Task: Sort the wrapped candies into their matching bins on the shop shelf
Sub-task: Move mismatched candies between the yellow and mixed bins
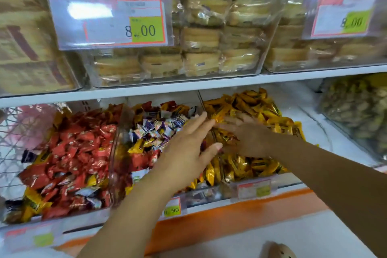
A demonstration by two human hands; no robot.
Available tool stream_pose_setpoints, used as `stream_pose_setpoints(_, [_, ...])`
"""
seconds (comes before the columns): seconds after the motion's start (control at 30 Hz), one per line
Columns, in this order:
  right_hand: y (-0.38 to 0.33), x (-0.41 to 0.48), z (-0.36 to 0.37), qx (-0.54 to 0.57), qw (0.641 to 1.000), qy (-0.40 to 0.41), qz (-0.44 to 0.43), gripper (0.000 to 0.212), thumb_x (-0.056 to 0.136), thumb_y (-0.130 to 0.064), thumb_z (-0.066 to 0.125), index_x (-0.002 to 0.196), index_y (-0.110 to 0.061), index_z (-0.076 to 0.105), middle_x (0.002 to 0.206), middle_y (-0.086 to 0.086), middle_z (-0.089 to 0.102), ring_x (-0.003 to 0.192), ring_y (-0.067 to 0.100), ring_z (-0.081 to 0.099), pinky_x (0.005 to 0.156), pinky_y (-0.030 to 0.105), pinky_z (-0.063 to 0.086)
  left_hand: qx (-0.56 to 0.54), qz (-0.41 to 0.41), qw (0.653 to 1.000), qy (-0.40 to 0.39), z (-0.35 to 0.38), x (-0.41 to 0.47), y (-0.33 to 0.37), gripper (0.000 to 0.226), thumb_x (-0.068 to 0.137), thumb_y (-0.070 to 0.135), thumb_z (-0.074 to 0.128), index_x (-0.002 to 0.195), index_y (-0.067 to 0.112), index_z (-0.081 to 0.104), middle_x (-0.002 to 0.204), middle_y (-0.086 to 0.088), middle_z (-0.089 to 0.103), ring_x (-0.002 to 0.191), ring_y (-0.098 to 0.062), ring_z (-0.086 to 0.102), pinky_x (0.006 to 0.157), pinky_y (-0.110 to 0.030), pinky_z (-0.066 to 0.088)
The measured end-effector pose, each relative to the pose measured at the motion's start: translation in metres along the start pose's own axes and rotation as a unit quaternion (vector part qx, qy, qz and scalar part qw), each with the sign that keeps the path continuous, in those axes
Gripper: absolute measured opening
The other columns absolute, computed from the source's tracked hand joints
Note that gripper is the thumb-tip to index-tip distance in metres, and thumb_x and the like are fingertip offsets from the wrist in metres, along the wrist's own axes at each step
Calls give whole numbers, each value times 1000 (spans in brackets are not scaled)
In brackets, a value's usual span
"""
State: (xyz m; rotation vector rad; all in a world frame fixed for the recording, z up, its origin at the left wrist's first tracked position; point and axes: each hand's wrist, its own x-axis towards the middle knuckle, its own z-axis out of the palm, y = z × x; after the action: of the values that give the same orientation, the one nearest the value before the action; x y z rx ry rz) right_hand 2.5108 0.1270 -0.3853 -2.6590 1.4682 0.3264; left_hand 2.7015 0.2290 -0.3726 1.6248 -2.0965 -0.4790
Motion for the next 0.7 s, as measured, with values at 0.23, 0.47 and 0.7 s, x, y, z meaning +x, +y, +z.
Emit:
stream_pose_setpoints(0.23, [1,-2,-33,60,998,11,-30,31,95,-46,44,116,-36,65,118,-6,64,113,17,55,96,36,44,59,-2,997,-58,4,17,-14,73,80,82,20,146,53,7,152,33,-14,138,9,-23,119,-34,-7])
stream_pose_setpoints(0.47, [3,86,-12,-60,996,55,-28,66,92,-55,45,150,-38,18,160,-1,11,145,37,7,116,52,13,71,-13,996,-59,-1,21,-14,78,65,93,21,138,64,12,145,45,-13,135,14,-25,118,-37,-8])
stream_pose_setpoints(0.7, [28,36,4,-31,996,-54,-71,55,93,-66,23,145,-49,22,160,-13,1,147,20,-8,117,54,-3,88,-27,994,-55,-4,23,-11,84,57,96,19,135,63,21,147,43,-8,137,11,-22,118,-36,-9])
